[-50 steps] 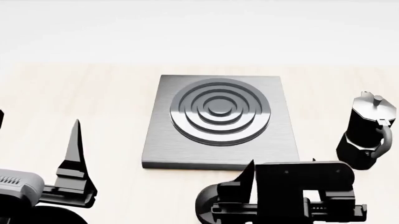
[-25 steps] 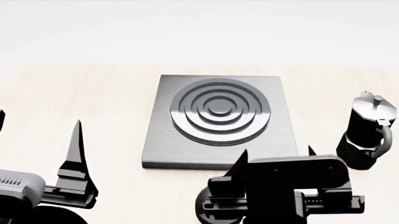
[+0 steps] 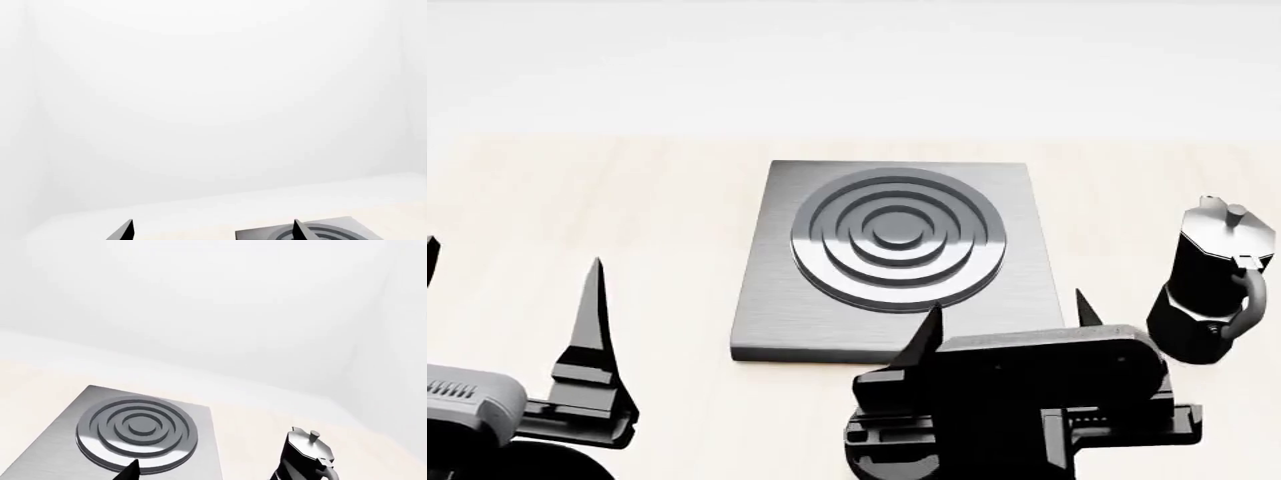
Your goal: Turn on the stove.
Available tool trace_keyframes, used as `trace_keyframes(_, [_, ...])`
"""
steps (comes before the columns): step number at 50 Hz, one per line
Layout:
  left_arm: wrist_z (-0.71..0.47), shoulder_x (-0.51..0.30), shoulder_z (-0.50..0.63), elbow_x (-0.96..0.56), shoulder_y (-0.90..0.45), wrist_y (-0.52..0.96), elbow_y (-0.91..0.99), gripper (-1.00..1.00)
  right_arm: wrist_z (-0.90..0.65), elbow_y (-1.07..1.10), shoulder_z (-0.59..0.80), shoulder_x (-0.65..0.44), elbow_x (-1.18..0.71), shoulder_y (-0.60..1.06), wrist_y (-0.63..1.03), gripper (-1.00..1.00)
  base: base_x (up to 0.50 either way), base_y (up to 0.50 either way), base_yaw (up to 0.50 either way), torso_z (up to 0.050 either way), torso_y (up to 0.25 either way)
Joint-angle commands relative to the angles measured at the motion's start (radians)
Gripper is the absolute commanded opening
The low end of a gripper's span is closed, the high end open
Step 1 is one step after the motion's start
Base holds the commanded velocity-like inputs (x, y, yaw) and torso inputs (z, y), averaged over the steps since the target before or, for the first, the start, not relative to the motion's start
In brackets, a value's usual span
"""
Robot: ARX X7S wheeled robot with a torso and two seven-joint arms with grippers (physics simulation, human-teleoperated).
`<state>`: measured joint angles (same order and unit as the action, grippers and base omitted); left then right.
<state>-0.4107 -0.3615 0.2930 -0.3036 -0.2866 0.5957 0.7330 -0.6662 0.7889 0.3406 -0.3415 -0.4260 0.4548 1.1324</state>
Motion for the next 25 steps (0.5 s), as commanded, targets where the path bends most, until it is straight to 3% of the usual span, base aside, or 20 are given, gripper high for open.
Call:
trace_keyframes(1, [-0.003,-0.005,0.0,-0.005,0.003,0.0,0.005,1.0,-0.013,0.034,0.022,-0.004,0.003,0.012,0.012,1.0,0.0,0.0,0.0,0.0,0.0])
trace_keyframes(25, [-0.013,-0.012,-0.002,-0.017,0.004,0.005,0.017,1.0,-0.04,0.098,0.021,-0.007,-0.004,0.032,0.033,1.0,0.0,0.0,0.0,0.0,0.0])
